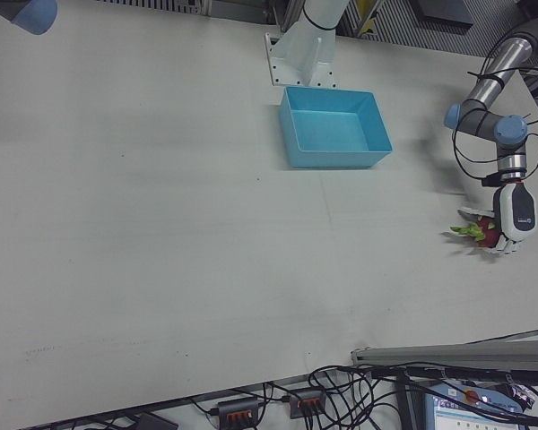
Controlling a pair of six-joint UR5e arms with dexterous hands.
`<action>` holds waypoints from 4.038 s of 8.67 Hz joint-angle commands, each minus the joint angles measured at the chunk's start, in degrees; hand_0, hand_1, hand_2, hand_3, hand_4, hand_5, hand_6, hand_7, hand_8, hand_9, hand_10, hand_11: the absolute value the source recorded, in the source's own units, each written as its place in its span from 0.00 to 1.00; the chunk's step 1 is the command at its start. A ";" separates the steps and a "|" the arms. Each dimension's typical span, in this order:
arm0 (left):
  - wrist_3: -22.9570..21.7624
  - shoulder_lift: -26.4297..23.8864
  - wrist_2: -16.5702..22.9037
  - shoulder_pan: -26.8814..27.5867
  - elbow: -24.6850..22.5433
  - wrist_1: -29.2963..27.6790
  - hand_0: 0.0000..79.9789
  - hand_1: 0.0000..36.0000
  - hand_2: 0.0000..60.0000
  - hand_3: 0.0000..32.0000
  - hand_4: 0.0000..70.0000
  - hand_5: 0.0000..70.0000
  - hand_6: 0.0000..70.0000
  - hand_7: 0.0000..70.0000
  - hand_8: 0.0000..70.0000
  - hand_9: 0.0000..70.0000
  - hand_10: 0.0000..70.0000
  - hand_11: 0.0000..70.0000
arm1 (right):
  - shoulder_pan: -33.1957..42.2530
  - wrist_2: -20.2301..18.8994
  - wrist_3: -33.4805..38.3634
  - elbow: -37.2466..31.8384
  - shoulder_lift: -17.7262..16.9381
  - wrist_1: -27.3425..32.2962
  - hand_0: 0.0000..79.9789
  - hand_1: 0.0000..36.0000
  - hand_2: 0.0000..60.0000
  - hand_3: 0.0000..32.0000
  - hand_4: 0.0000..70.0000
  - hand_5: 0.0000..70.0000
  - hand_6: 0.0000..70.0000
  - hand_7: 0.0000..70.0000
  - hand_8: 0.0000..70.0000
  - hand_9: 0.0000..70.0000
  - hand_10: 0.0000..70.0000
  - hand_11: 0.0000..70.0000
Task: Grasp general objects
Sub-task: 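Close the left hand's fingers around the dragon fruit, then lift the dragon fruit up off the table with the left hand, then carry the dragon fruit over the light-blue tray with the left hand, then lower the fruit into the tray and open the left hand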
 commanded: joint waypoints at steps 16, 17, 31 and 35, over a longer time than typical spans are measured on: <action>-45.02 7.60 26.22 2.44 -18.15 -49.40 0.51 0.01 0.44 0.00 0.61 1.00 1.00 1.00 0.83 1.00 0.80 1.00 | -0.02 0.00 0.00 0.06 0.00 0.00 0.00 0.00 0.00 0.00 0.00 0.00 0.00 0.00 0.00 0.00 0.00 0.00; -44.67 7.69 27.44 6.31 -18.93 -50.30 0.52 0.02 0.47 0.00 0.62 1.00 1.00 1.00 0.85 1.00 0.82 1.00 | 0.06 0.00 0.00 0.06 0.00 0.00 0.00 0.00 0.00 0.00 0.00 0.00 0.00 0.00 0.00 0.00 0.00 0.00; -37.73 11.99 27.71 23.31 -19.20 -59.54 0.57 0.12 0.08 0.00 0.35 1.00 0.55 0.64 0.28 0.39 0.16 0.24 | -0.02 0.00 0.00 -0.02 0.00 0.00 0.00 0.00 0.00 0.00 0.00 0.00 0.00 0.00 0.00 0.00 0.00 0.00; -37.90 12.00 27.71 23.23 -19.20 -59.63 0.58 0.23 0.05 0.00 0.07 1.00 0.29 0.48 0.09 0.17 0.07 0.11 | -0.02 0.00 0.08 -0.02 0.00 0.00 0.00 0.00 0.00 0.00 0.00 0.00 0.00 0.00 0.00 0.00 0.00 0.00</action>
